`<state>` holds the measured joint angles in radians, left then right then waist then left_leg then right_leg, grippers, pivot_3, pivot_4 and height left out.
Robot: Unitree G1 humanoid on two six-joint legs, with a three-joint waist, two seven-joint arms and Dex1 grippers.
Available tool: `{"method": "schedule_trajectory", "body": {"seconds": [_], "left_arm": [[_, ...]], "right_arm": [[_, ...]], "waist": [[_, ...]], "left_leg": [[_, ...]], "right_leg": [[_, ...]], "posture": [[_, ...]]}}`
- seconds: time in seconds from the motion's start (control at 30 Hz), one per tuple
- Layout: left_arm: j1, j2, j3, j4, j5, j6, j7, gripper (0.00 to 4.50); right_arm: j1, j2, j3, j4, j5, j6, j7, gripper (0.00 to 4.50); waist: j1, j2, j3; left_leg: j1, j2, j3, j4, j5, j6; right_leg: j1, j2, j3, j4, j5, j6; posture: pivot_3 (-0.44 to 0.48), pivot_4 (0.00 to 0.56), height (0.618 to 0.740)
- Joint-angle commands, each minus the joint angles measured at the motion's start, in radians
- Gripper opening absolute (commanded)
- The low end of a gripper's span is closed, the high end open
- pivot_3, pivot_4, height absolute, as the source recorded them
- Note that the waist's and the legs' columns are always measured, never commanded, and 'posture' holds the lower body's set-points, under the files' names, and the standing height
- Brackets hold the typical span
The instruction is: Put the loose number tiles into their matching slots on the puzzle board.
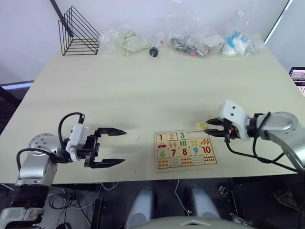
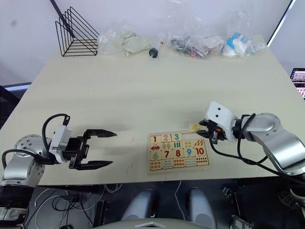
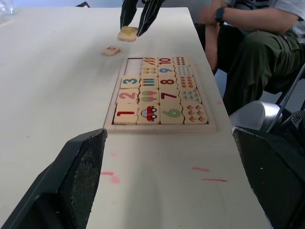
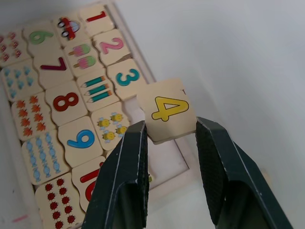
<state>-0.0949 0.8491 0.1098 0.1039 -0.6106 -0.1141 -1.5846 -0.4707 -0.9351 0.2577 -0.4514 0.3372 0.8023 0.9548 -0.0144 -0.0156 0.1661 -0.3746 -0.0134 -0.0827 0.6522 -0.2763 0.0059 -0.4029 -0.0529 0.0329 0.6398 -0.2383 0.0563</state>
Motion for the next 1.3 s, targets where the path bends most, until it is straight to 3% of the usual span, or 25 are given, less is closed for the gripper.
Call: {"method": "schedule_trajectory", "body": {"seconds": [0.03,0.47,1.3], "left_arm": [[0.001,0.001,0.021,-0.028,-0.004,0.000,-0.027,4.50],[0.001,-0.009,0.016,-0.034,0.004,-0.004,-0.019,4.50],[0.004,-0.019,0.018,-0.035,0.014,-0.005,-0.020,4.50]], "right_arm": [[-0.052,-0.024,0.046,0.006,-0.044,0.008,0.036,0.88],[-0.217,-0.017,0.243,-0.004,-0.174,0.139,0.077,0.88],[-0.294,0.078,0.347,-0.052,-0.232,0.282,0.027,0.88]], "waist": [[0.000,-0.001,0.000],[-0.001,-0.001,0.000],[-0.002,-0.001,-0.001]], "left_leg": [[-0.003,0.000,-0.001,0.000,0.000,0.000],[-0.008,-0.001,-0.003,0.001,0.000,0.000],[-0.007,-0.002,-0.003,0.001,0.000,0.000]], "right_leg": [[-0.002,0.000,-0.001,0.000,0.000,0.000],[-0.006,-0.001,-0.004,0.000,0.000,0.000],[-0.006,-0.001,-0.005,0.001,0.000,0.000]], "posture": [[0.000,0.150,0.740],[0.000,0.150,0.740],[0.000,0.150,0.740]]}}
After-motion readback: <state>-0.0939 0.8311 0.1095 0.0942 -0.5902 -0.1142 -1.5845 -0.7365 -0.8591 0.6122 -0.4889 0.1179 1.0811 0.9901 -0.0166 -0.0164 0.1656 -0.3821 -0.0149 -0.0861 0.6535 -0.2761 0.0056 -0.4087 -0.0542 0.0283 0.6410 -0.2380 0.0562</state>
